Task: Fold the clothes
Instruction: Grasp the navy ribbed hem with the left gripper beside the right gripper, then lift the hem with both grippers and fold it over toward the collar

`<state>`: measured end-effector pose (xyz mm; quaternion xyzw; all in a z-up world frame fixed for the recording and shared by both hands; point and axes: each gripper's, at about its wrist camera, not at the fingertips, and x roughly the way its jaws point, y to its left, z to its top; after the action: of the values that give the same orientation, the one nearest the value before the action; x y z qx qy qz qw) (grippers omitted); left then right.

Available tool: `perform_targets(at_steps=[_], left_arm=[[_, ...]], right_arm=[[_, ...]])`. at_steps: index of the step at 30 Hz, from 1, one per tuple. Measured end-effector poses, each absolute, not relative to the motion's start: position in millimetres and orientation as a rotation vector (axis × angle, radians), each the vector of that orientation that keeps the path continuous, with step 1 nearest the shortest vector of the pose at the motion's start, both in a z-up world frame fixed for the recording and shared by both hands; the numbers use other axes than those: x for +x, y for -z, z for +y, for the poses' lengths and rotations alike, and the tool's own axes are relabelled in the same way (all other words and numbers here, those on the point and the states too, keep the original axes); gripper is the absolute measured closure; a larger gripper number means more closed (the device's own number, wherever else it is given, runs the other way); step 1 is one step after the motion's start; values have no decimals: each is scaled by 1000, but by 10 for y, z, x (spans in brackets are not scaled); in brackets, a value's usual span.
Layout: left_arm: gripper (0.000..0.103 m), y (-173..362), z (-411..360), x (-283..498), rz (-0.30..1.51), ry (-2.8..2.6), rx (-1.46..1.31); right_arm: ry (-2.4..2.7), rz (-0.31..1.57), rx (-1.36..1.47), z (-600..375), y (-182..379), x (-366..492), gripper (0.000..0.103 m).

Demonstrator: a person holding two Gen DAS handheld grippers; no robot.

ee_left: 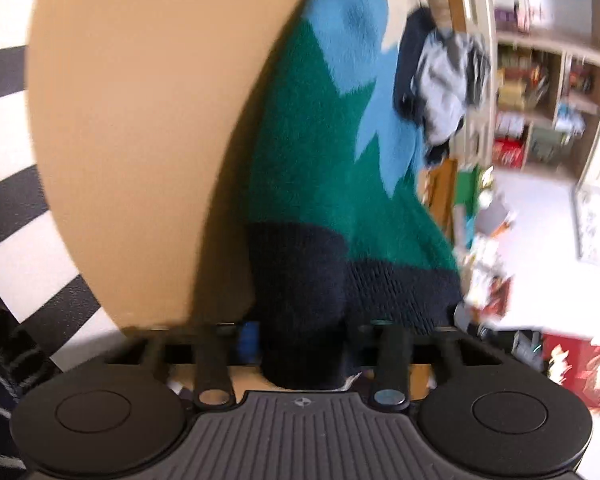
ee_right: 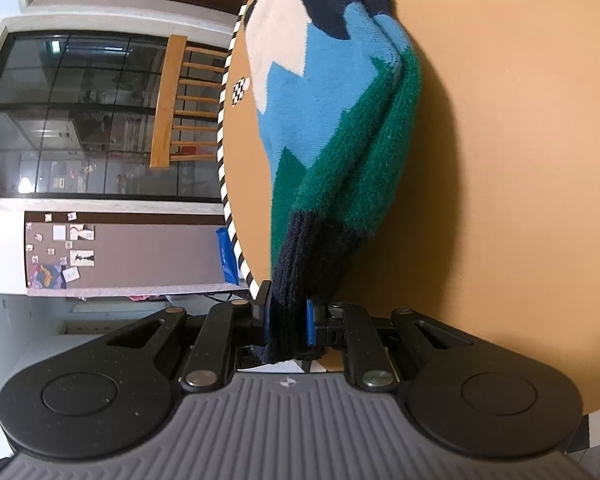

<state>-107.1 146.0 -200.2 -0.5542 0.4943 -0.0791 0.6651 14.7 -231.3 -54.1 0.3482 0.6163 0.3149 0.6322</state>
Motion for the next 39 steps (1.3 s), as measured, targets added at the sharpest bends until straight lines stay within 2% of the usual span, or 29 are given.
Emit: perform_targets(at_steps=[7,11,28,36,39], left_arm=[[75,1304,1004,-594,1311,64,-491],[76,1255,788,-455,1357,38,-348],[76,1148,799,-409,1381,66,-322],[76,861,741,-362,1415,103,-233],[76,692,871,-359,1440,107,-291]], right_arm=[[-645,1460,497,-1905,629,-108,87],[-647,1457,457,-1670,644,-211,87],[-684,1487,434,-1180,543,-425,87],[-727,1529,375,-772,328,-570,87],[-742,1539,420,-694,207,-615,87]])
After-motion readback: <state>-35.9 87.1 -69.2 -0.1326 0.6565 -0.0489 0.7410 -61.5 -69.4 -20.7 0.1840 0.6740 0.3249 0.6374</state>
